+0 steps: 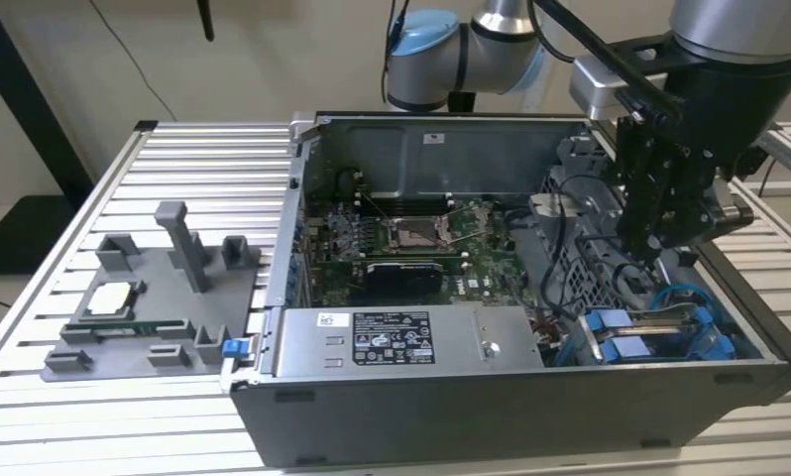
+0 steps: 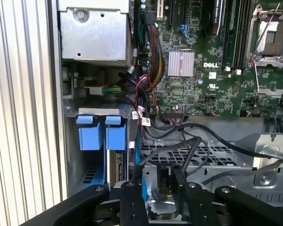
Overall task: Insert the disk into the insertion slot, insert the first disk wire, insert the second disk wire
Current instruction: 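Insert the first disk wire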
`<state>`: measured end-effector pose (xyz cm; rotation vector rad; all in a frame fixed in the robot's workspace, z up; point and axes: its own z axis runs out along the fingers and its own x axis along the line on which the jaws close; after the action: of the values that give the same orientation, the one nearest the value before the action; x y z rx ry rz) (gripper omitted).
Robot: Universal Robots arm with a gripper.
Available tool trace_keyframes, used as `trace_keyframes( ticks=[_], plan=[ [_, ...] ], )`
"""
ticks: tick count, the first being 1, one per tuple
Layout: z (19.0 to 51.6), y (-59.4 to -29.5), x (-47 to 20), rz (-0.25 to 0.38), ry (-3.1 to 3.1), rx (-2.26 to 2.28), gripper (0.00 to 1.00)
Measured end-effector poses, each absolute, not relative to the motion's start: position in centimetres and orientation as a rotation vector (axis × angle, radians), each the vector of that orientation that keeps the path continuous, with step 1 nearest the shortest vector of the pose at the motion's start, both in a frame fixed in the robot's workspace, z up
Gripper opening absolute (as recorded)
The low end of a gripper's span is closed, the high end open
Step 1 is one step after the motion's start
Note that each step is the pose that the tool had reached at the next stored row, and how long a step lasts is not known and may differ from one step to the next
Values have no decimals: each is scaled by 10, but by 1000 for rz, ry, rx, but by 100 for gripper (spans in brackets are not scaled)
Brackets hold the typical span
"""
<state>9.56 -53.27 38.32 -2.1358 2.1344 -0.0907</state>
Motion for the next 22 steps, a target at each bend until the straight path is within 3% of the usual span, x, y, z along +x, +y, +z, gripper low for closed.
trace_keyframes(
  ticks=[22],
  plan=[
    [380, -533, 98, -73, 2128, -2128, 0]
  ],
)
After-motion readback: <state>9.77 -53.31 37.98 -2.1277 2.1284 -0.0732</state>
